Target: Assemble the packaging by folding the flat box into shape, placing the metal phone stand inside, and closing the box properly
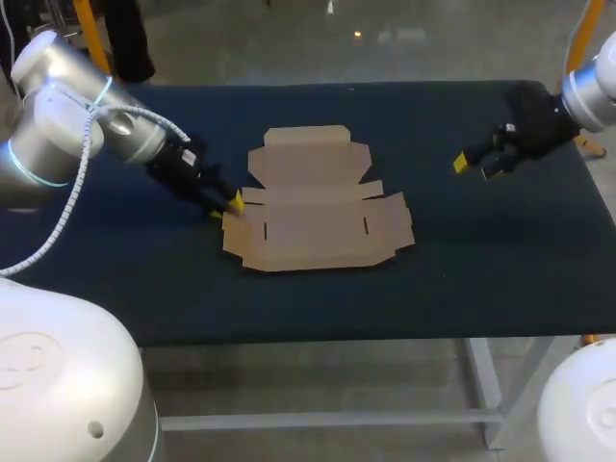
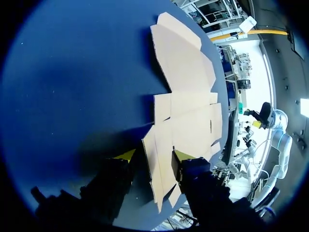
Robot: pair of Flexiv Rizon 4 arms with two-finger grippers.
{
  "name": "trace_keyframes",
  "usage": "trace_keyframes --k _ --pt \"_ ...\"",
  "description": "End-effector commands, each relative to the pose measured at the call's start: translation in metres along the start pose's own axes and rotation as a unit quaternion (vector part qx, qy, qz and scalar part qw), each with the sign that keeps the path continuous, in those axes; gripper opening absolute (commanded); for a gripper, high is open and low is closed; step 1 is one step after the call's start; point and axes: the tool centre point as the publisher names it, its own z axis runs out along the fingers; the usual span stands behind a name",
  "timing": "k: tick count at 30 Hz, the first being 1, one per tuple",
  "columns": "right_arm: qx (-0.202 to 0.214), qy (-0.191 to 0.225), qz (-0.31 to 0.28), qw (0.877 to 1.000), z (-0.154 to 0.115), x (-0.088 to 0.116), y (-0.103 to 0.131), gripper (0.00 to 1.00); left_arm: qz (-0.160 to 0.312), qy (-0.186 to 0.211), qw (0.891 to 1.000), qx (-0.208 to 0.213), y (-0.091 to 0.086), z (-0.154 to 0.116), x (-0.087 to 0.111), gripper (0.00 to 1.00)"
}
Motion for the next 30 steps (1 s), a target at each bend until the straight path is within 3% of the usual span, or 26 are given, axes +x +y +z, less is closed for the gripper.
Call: trace_keyframes --k 1,14,30 --pt "0.004 0.002 0.000 1.000 -0.001 0.000 0.001 1.00 0.000 -0.005 1.000 -0.028 0.001 0.003 0.002 0.00" --pt "0.002 0.004 -0.003 1.000 -0.003 0.004 -0.004 1.00 0.039 0.004 0.999 -0.032 0.025 0.005 0.017 0.00" --pt "0.000 0.007 -0.008 1.000 -0.006 0.006 -0.011 1.00 0.007 0.016 1.000 -0.019 0.041 0.013 0.018 0.00"
